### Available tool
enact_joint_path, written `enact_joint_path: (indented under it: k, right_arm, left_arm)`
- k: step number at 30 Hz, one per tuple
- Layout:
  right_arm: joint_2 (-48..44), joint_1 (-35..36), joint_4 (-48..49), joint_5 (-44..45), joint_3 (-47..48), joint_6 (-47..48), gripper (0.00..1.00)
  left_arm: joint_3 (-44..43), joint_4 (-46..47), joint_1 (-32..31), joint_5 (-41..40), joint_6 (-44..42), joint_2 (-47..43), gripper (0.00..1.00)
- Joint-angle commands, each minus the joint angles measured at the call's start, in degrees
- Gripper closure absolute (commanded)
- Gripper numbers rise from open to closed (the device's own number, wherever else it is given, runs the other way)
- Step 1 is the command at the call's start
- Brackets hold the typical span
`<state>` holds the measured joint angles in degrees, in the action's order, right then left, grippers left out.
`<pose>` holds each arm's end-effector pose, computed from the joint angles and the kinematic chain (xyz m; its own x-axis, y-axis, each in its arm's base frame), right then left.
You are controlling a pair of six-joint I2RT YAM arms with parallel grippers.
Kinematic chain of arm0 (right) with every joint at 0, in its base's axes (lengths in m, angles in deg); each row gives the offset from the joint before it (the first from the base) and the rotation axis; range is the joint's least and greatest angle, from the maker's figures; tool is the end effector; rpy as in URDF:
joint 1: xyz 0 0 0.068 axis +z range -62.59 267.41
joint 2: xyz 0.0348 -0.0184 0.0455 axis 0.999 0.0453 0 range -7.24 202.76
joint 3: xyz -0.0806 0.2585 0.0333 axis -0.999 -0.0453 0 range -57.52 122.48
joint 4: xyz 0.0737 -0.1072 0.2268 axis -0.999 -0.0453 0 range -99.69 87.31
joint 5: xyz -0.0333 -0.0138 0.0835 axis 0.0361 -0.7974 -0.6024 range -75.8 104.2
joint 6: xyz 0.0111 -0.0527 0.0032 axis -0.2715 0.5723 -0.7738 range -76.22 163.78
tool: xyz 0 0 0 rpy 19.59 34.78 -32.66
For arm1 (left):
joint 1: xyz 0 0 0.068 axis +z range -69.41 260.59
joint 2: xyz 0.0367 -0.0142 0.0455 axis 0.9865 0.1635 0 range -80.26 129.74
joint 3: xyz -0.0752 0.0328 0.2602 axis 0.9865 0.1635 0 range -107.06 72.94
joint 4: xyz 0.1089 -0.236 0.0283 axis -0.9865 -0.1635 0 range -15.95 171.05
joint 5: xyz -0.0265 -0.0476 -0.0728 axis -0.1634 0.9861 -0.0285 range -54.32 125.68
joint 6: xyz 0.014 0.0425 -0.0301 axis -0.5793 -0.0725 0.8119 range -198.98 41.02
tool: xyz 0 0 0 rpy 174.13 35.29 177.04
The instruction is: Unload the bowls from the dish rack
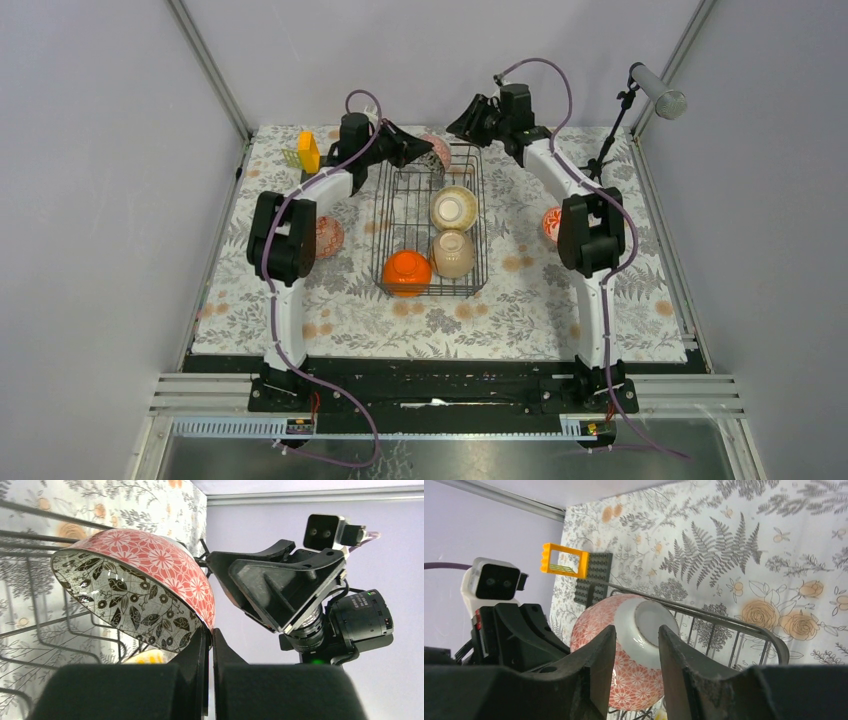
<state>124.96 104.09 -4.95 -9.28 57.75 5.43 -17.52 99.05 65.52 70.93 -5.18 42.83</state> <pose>0.5228 0.1715 0.2600 -0.6341 0.4040 -0.6594 -0.2937 0.6629 0.6887 0.4799 -0.1506 0.2271 -0.7897 -0.5995 -0.1301 -0.0244 0.2426 -0.9698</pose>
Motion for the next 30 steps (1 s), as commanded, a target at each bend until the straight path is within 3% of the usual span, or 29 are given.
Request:
enact_joint_path:
  k: [1,11,17,30]
  right_arm:
    - [-7.7,-0.8,1.8,-0.3,-0.5,4.3,0.55]
    - [-12.6,-0.8,1.8,0.6,-6.7,7.1,0.55]
    - [-15.0,-0.7,1.8,0.7,-8.9,7.3,0.55]
    - [-21.2,-0.6,1.8,-0.6,-16.2,6.5,0.57]
  left_arm:
    - [-4.8,5.8,0.3,4.9,-1.6,-4.8,1.0]
    - [-3.0,-1.5,0.3,8.0,-6.4,-11.8,1.0]
    - [-2.8,-12.7,0.3,7.2,-14.9,-18.2,1.0]
    - [7.9,-30.7,3.3,-4.1,-27.4,-39.5,1.0]
